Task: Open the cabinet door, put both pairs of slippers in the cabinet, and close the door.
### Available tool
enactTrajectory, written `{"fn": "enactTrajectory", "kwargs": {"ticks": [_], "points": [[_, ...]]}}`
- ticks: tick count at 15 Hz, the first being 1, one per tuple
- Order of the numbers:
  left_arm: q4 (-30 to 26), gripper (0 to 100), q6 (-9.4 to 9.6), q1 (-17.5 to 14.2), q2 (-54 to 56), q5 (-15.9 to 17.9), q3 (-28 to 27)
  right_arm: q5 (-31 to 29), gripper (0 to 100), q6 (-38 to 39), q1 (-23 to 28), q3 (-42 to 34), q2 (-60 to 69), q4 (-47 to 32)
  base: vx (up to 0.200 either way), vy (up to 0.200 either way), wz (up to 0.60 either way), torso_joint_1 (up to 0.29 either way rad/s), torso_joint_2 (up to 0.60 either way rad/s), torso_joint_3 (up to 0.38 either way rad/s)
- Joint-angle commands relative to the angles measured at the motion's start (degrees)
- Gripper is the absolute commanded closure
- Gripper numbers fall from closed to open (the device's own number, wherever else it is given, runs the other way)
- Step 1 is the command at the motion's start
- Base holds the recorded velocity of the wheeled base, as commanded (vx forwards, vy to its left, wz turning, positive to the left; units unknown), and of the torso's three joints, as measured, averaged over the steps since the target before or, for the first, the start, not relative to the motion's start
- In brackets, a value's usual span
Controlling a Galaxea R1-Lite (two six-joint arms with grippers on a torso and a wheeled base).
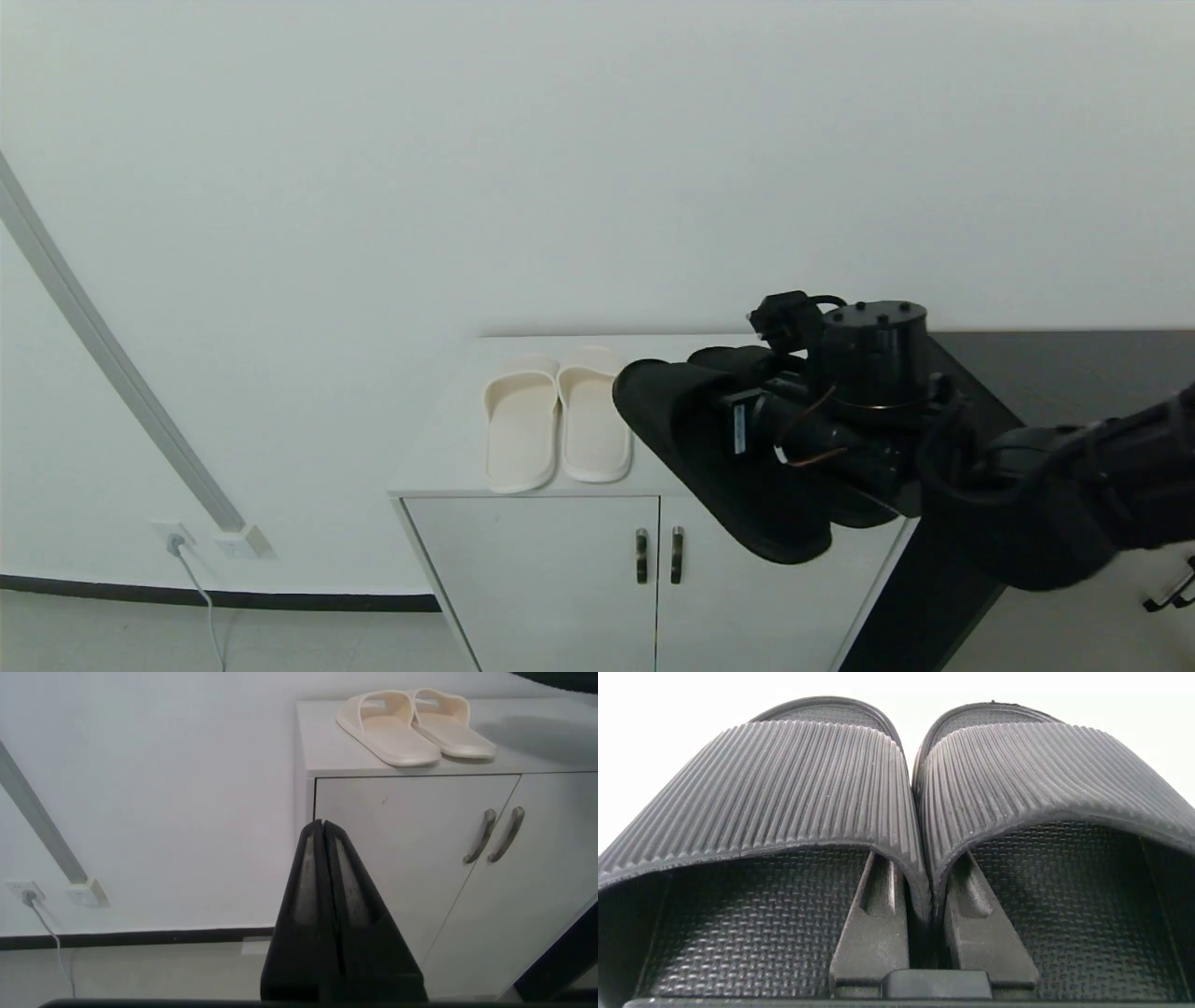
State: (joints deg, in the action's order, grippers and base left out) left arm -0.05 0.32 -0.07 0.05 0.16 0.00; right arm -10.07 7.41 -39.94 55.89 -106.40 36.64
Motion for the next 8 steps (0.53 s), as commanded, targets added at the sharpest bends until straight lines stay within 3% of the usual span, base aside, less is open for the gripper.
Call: {"fn": "enactTrajectory", "kwargs": {"ticks": [1, 5, 8], "points": [[-0.04, 100, 0.03, -0.01, -0.05, 0.02, 0.00, 4.27, 100, -0.56, -2.60, -7.91, 10.95, -0.35, 0.000, 0.000, 0.00, 0.000, 0.00, 0.000], [0.05, 100, 0.30, -0.01, -0.05, 0.02, 0.00, 6.38, 100, -4.60, -8.32, -19.07, 18.42, -0.26, 0.000, 0.000, 0.00, 0.000, 0.00, 0.000], [-0.04, 100, 0.30, -0.01, -0.05, 0.11, 0.00, 7.34, 100, -4.51, -9.46, -20.12, 18.25, -0.08, 0.000, 0.000, 0.00, 0.000, 0.00, 0.000]]}}
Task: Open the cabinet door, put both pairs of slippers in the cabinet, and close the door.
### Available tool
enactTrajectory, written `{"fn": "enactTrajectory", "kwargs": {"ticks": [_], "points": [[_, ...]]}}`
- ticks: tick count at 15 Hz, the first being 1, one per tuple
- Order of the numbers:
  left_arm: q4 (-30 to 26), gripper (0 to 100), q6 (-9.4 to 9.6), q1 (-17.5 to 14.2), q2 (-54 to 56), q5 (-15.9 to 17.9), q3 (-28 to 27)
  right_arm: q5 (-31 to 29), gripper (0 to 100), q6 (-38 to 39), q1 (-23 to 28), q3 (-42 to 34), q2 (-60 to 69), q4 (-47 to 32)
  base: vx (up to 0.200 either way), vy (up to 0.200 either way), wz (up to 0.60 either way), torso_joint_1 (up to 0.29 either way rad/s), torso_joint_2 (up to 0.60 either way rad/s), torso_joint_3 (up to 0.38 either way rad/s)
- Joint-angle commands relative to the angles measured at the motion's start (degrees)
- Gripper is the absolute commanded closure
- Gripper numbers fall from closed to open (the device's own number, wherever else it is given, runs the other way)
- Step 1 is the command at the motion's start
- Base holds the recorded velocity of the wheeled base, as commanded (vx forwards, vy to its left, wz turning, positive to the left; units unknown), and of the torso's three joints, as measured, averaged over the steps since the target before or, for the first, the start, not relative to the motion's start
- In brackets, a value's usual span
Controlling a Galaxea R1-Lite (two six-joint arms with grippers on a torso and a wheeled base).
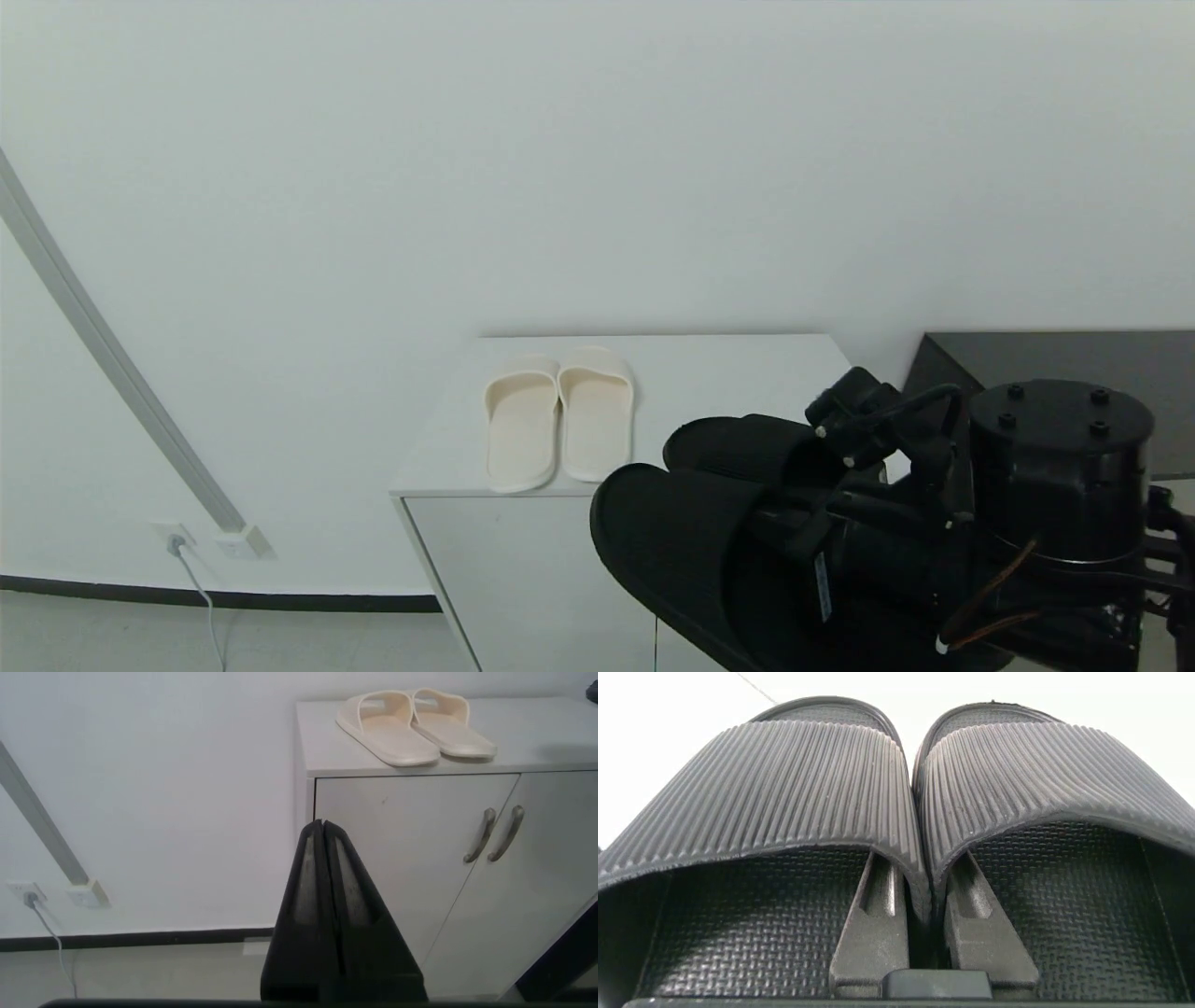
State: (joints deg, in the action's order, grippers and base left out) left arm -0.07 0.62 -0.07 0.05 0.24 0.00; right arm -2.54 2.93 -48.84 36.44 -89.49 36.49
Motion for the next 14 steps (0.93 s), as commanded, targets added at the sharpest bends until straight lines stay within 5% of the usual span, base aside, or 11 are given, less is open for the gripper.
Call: {"fn": "enactTrajectory", "kwargs": {"ticks": [1, 7, 14], "points": [[-0.01, 100, -0.01, -0.01, -0.05, 0.02, 0.00, 0.87, 100, 0.06, -0.56, -0.75, 1.51, 0.08, 0.000, 0.000, 0.00, 0.000, 0.00, 0.000], [-0.01, 100, -0.01, -0.01, -0.05, 0.02, 0.00, 1.74, 100, 0.15, -0.47, -1.55, 1.69, 0.16, 0.000, 0.000, 0.00, 0.000, 0.00, 0.000], [0.07, 100, -0.09, -0.01, -0.05, -0.07, 0.00, 1.83, 100, 0.24, -0.03, -1.90, 0.99, 0.34, -0.171, 0.000, 0.00, 0.002, 0.00, 0.003]]}}
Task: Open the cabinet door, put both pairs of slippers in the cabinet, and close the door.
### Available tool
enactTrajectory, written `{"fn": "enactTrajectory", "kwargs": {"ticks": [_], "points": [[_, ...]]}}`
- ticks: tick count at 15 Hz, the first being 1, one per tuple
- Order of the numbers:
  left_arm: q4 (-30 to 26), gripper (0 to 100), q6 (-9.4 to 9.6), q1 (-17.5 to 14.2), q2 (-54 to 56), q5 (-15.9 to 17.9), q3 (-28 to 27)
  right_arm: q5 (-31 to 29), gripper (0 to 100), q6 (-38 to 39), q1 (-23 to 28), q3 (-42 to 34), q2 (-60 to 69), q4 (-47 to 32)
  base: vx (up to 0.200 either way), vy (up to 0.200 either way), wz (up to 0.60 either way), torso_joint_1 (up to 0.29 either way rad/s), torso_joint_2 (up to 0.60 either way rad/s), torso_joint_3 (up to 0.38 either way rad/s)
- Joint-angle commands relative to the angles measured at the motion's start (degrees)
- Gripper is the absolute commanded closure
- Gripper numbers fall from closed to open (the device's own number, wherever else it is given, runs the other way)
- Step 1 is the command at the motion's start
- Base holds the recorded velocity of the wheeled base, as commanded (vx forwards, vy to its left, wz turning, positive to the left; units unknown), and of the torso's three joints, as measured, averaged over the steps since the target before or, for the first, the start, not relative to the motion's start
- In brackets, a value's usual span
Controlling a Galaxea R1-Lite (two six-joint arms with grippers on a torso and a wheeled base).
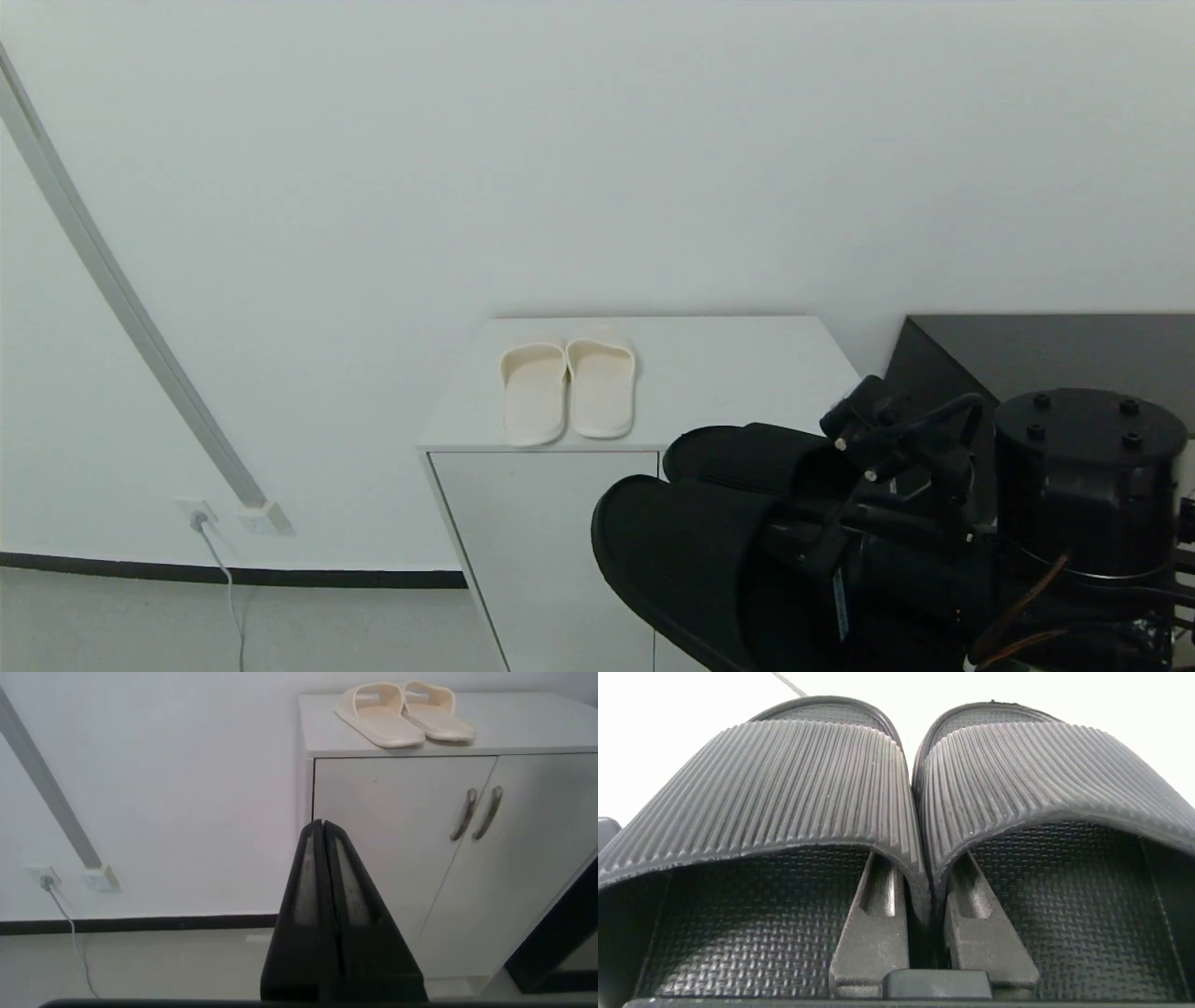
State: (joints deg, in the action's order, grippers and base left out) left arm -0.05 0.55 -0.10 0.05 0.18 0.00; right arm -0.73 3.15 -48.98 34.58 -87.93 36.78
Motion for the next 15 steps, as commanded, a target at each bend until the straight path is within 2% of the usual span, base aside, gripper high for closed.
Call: {"fn": "enactTrajectory", "kwargs": {"ticks": [1, 15], "points": [[-0.04, 100, -0.02, 0.01, -0.05, -0.01, 0.00, 0.03, 100, 0.02, 0.11, -0.13, -0.58, 0.05, 0.000, 0.000, 0.00, 0.000, 0.00, 0.000], [-0.04, 100, -0.20, 0.01, -0.05, -0.18, 0.00, 0.29, 100, -0.33, -0.06, -1.71, -0.84, 0.40, 0.000, 0.000, 0.00, -0.005, 0.01, 0.006]]}}
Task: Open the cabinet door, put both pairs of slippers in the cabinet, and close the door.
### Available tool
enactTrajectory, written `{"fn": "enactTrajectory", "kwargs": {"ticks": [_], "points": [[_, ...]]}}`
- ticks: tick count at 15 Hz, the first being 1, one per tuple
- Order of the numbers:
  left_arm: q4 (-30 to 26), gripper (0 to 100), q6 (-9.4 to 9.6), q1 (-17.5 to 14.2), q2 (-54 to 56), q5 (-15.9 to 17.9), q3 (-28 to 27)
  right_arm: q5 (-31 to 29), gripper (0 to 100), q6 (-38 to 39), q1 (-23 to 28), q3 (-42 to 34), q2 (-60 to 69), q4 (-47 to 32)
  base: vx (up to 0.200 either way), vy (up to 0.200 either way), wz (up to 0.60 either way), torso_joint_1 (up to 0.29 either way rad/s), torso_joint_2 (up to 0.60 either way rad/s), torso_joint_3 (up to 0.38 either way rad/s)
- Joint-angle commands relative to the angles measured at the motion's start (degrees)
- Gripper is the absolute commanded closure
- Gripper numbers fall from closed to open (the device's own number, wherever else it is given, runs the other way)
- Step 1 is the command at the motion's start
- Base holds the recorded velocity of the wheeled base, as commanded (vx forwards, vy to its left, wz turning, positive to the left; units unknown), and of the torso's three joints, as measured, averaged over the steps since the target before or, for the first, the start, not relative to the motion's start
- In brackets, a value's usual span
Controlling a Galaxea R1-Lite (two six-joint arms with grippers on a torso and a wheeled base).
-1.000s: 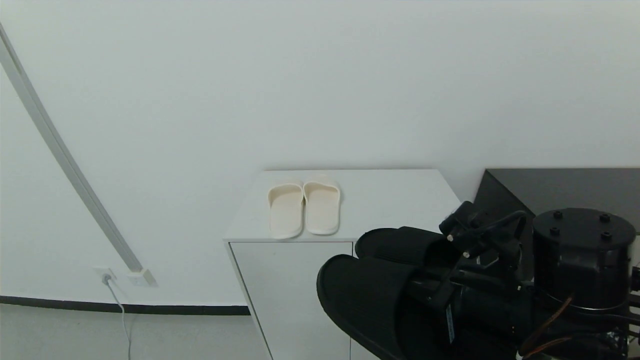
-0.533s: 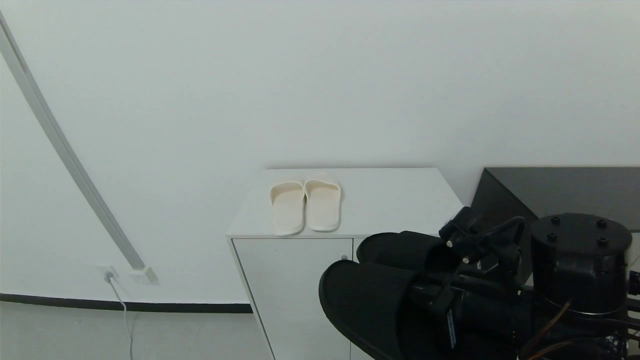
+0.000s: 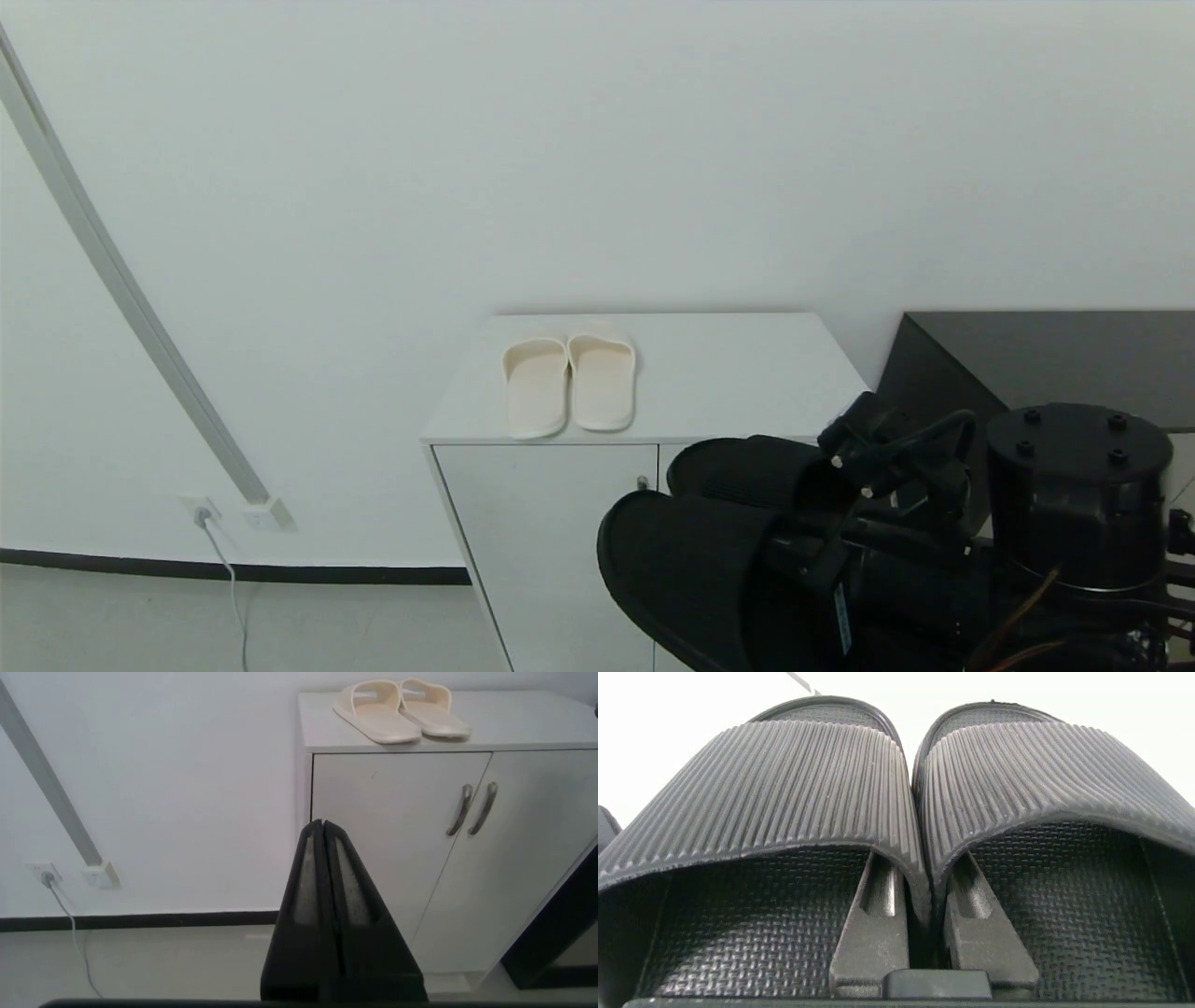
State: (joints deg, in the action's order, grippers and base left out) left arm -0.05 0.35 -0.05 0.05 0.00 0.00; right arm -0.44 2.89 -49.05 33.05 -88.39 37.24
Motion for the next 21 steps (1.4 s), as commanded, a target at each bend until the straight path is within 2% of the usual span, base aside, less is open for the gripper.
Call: {"fn": "enactTrajectory", "kwargs": {"ticks": [1, 5, 6, 21], "points": [[0.05, 100, 0.00, -0.04, -0.05, 0.00, 0.00, 0.00, 100, 0.01, 0.01, -0.27, -0.46, 0.37, 0.000, 0.000, 0.00, -0.124, 0.31, 0.168], [-0.04, 100, 0.09, -0.04, -0.14, 0.88, -0.09, 0.00, 100, -0.08, -0.16, -0.35, -0.20, 0.46, 0.000, 0.000, 0.00, -0.161, 0.37, 0.205], [-0.04, 0, 0.09, -0.04, -0.14, 0.88, -0.09, 0.00, 100, -0.08, -0.16, -0.44, -0.02, 0.64, 0.000, 0.000, 0.00, -0.203, 0.45, 0.256], [-0.04, 0, 0.09, -0.04, -0.14, 0.79, -0.09, 0.00, 100, -0.34, -0.25, -1.85, -0.46, 1.52, 0.000, 0.000, 0.00, -0.206, 0.52, 0.320]]}}
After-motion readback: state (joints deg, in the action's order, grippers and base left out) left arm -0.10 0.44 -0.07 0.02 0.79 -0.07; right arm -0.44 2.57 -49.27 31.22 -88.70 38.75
